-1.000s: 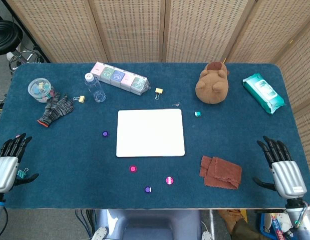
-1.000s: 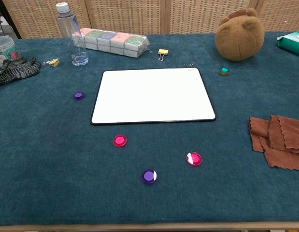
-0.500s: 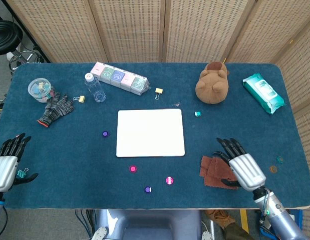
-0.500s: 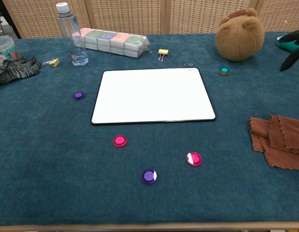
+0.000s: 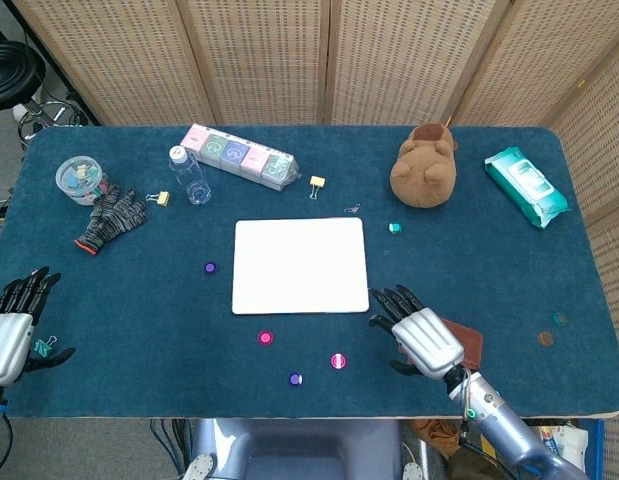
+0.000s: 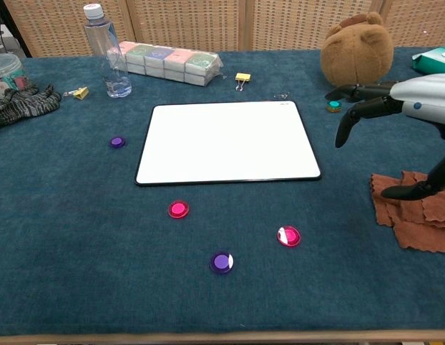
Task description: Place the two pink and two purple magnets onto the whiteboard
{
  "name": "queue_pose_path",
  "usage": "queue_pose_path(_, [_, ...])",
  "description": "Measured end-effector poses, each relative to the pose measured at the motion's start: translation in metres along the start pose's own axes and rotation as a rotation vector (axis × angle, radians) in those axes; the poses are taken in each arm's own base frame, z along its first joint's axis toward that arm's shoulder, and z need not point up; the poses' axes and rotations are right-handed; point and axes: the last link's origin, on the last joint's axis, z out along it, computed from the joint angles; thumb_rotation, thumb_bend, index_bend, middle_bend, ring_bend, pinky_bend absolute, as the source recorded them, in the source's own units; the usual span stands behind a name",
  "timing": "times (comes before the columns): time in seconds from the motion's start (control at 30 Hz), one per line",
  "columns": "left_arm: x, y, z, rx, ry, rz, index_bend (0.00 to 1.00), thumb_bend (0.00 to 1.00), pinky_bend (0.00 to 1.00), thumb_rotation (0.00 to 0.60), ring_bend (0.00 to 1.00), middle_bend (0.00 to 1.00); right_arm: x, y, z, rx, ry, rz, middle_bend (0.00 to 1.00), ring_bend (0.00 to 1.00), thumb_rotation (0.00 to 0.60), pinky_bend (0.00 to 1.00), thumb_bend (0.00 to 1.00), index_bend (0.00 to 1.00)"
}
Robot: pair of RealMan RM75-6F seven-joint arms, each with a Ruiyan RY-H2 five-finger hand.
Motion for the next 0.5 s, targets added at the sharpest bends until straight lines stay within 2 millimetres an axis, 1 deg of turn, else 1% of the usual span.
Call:
queue_pose_path(0.2, [0.003, 0.0, -0.003, -0.003, 0.004, -0.003, 0.0, 0.02, 0.0, 0.6, 0.0, 0.0, -0.007, -0.008, 0.009, -0.009, -0.03, 0.01, 0.0, 0.0, 0.6, 0.0, 0.27, 0.31])
queue_pose_path(0.33, [0.006, 0.0, -0.005, -0.004, 0.008, -0.01, 0.0, 0.02, 0.0, 0.6, 0.0, 0.0, -0.019, -0.015, 0.018, -0.013, -0.063, 0.032, 0.0, 0.0, 0.6, 0.0, 0.27, 0.33])
queue_pose_path(0.5, [0.007, -0.001, -0.005, -0.005, 0.007, -0.014, 0.0, 0.02, 0.0, 0.6, 0.0, 0.0, -0.031, -0.022, 0.027, -0.015, -0.087, 0.034, 0.0, 0.0, 0.6, 0.0, 0.27, 0.34])
